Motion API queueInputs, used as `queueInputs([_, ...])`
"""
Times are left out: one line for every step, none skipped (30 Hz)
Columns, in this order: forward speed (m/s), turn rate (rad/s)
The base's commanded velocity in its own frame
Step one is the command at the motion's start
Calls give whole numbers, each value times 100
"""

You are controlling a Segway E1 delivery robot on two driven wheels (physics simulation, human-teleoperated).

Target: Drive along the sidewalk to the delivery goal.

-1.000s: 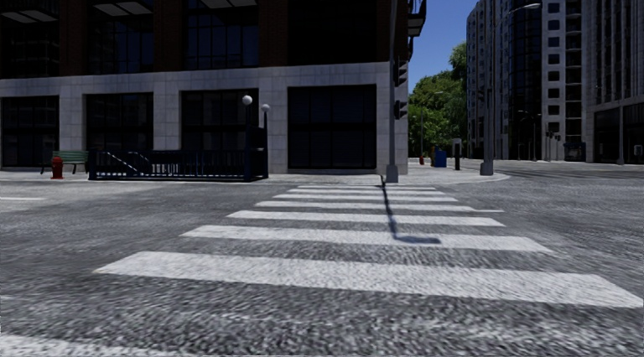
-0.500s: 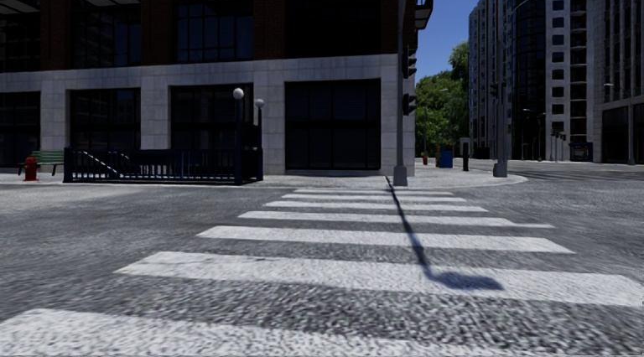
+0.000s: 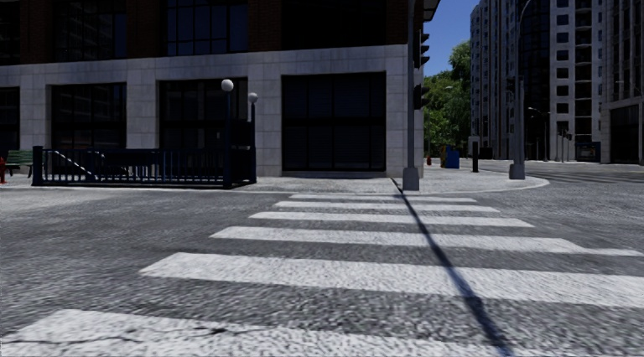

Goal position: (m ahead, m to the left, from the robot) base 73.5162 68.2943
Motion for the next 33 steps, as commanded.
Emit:
queueInputs([200,0])
queueInputs([200,0])
queueInputs([200,0])
queueInputs([200,0])
queueInputs([200,0])
queueInputs([200,0])
queueInputs([200,0])
queueInputs([200,0])
queueInputs([200,0])
queueInputs([200,0])
queueInputs([200,0])
queueInputs([200,0])
queueInputs([200,0])
queueInputs([200,0])
queueInputs([200,0])
queueInputs([200,0])
queueInputs([200,0])
queueInputs([200,0])
queueInputs([200,0])
queueInputs([200,0])
queueInputs([200,0])
queueInputs([200,0])
queueInputs([200,0])
queueInputs([200,0])
queueInputs([200,0])
queueInputs([200,0])
queueInputs([200,0])
queueInputs([200,0])
queueInputs([200,0])
queueInputs([200,0])
queueInputs([200,0])
queueInputs([200,0])
queueInputs([200,0])
